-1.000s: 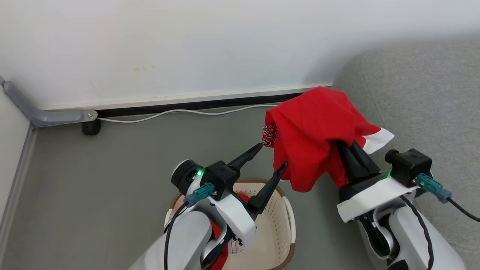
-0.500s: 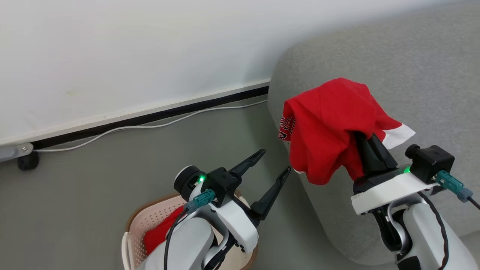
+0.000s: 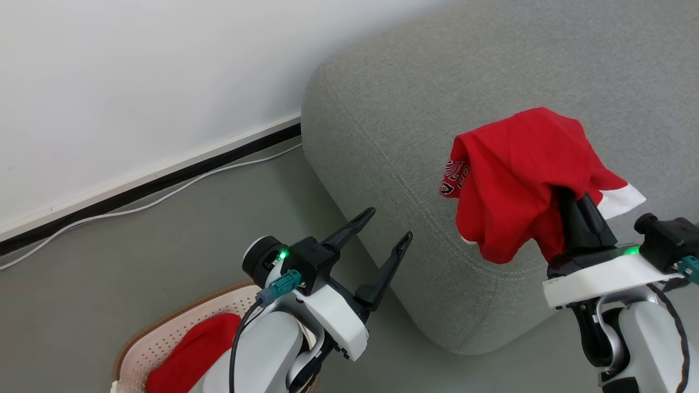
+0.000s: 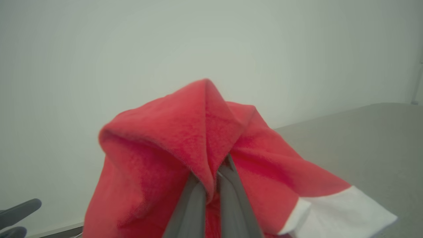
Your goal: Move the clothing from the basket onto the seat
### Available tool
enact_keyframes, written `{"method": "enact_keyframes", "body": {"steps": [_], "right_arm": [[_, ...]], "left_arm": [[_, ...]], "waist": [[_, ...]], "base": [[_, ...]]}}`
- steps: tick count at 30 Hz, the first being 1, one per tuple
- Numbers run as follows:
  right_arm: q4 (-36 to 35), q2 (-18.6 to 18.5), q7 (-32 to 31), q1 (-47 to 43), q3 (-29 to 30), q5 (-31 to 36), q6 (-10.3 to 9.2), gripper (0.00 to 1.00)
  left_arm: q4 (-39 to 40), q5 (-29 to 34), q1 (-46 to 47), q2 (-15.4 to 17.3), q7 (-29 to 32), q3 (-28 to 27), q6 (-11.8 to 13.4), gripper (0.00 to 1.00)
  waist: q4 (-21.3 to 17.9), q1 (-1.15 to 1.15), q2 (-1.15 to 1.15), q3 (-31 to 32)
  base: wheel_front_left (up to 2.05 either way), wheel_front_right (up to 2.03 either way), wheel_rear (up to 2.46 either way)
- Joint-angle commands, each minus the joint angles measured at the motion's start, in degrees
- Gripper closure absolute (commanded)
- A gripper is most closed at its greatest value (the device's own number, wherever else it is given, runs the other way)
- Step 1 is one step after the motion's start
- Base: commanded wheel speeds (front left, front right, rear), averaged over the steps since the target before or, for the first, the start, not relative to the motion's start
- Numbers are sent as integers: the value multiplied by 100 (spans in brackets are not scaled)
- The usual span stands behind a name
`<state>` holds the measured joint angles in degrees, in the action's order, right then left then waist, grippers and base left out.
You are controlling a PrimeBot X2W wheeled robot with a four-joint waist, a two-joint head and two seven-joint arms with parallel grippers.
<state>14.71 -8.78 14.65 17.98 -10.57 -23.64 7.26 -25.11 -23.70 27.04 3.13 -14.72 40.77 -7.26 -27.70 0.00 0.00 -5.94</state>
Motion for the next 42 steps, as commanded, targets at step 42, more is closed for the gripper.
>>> {"method": "enact_keyframes", "body": {"steps": [42], "right_arm": [[1248,-1168,35,3499,3645,1498,23,100]], "left_arm": [[399,485,2125,451,-28,572,-23,0]], "waist": [[465,0,0,-3267]], "base": [[0,0,0]]}}
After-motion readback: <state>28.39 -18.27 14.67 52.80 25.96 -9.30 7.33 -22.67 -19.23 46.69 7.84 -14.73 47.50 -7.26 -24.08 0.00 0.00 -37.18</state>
